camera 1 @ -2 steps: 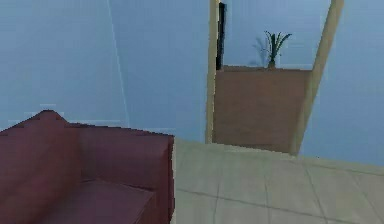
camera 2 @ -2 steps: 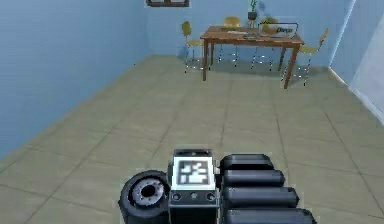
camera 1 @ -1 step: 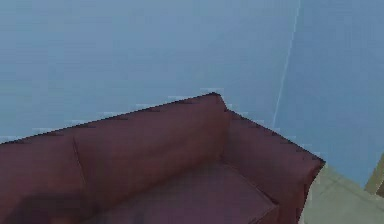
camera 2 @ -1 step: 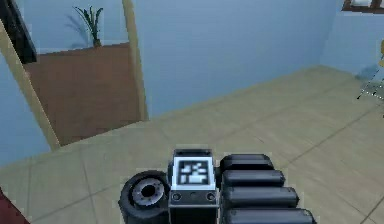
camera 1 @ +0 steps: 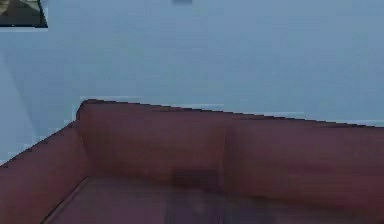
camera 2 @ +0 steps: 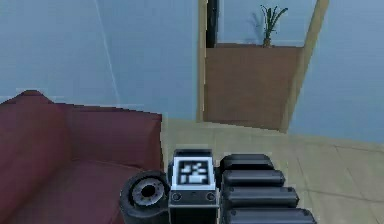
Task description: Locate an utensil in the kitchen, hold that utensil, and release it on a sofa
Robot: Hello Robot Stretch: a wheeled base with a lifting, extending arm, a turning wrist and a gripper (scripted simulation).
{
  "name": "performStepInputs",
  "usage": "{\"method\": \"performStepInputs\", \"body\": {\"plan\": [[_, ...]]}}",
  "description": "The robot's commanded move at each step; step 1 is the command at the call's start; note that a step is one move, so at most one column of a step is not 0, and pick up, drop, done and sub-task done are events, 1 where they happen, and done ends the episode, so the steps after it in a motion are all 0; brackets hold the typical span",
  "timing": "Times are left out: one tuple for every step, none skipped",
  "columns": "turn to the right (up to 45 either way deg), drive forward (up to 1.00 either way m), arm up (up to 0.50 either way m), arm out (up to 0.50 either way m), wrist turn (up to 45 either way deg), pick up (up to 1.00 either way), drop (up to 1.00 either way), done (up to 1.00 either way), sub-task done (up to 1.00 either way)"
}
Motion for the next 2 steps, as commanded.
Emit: {"method": "performStepInputs", "body": {"plan": [[-45.0,0.00,0.00,0.00,0.0,0.00,0.00,0.00,0.00],[-12.0,0.00,0.00,0.00,0.0,0.00,0.00,0.00,0.00]]}}
